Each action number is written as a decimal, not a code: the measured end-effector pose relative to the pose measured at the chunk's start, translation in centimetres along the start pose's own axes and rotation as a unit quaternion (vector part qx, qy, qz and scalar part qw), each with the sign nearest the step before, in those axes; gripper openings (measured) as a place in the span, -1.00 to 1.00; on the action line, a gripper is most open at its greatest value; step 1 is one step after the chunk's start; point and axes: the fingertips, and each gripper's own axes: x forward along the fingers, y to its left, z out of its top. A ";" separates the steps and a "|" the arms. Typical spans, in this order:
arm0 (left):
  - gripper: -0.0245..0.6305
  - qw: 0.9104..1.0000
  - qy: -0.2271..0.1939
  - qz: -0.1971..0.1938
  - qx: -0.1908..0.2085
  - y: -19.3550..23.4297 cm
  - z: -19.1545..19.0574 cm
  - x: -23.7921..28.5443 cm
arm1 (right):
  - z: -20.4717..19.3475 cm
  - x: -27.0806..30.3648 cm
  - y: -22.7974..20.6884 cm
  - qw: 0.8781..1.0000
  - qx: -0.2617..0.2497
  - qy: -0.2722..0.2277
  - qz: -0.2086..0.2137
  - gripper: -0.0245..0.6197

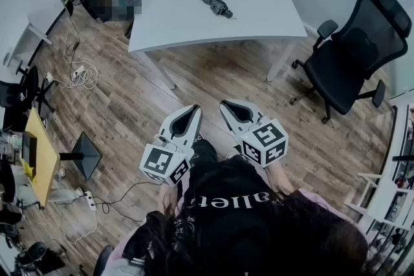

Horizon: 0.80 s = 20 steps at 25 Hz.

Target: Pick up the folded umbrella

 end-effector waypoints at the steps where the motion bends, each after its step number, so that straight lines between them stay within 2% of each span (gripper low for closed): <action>1: -0.84 1.000 -0.001 0.000 -0.001 0.0 0.0 -0.1 | 0.0 0.0 0.0 1.000 0.000 0.001 0.000 -0.82; 20: -0.84 1.000 0.005 -0.007 -0.010 1.0 -0.9 0.4 | -0.9 1.3 -0.3 1.000 0.018 0.005 0.004 -0.82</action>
